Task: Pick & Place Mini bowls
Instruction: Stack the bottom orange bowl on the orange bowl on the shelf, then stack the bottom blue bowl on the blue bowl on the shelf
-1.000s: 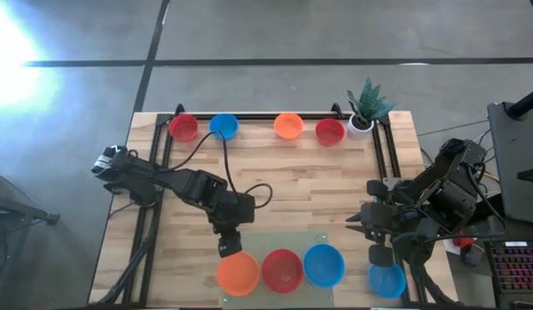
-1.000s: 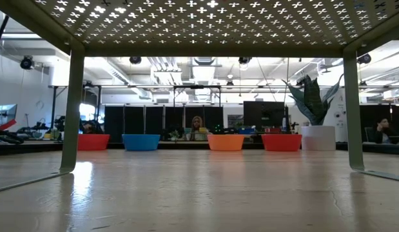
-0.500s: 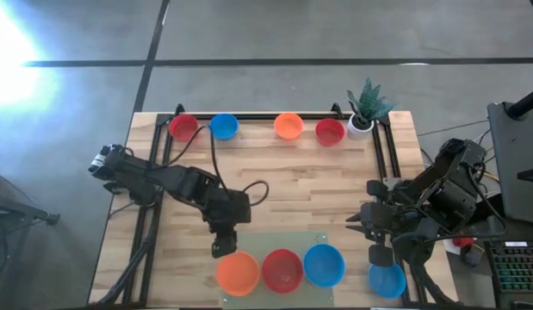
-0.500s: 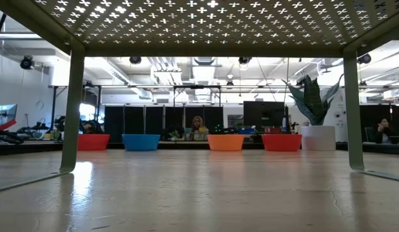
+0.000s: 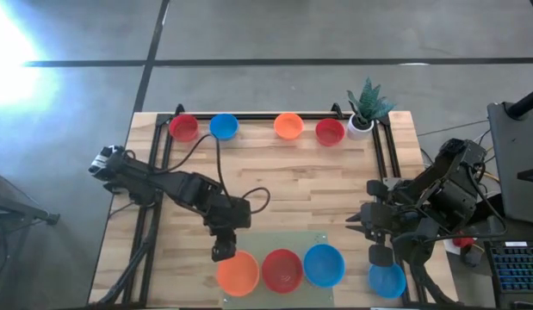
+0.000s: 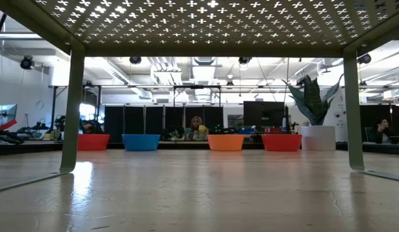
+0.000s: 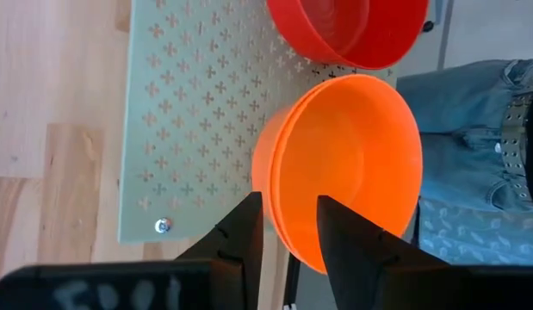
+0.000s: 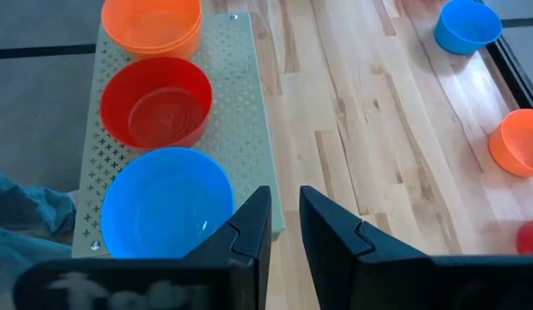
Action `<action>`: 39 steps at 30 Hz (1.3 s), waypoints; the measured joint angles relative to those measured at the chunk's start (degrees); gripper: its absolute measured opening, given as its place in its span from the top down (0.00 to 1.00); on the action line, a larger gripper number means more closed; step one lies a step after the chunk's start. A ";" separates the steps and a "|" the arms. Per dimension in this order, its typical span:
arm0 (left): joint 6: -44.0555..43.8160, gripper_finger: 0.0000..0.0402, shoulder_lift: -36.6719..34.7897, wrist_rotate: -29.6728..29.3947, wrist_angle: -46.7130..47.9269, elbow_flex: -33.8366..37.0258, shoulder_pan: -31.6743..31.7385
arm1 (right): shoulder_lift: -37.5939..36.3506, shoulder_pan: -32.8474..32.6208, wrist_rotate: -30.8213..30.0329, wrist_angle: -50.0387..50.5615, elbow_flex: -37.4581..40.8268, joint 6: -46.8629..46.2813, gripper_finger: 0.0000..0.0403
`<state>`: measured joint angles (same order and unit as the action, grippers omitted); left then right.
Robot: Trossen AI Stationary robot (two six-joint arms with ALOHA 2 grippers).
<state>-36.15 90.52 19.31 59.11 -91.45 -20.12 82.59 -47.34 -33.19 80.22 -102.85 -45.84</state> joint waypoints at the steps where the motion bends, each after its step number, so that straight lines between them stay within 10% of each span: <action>1: 0.03 0.74 0.00 -0.02 0.00 0.00 0.00 | 0.00 0.00 0.00 0.00 0.00 0.00 0.85; 8: 0.84 0.74 -0.58 -1.50 0.23 -0.56 0.31 | 0.00 -0.01 -1.76 -0.01 0.00 -0.01 0.85; 22: 0.50 0.74 -9.83 -29.86 0.43 -1.67 0.63 | -0.87 4.99 -8.16 2.39 0.00 -14.17 0.85; 39: 2.39 0.74 -13.20 -37.44 0.50 -1.15 0.57 | -2.10 5.98 18.07 9.80 7.77 -38.69 0.85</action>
<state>-33.75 77.32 -18.13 59.61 -92.60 -19.55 80.48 -41.36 -15.12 90.02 -95.08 -84.54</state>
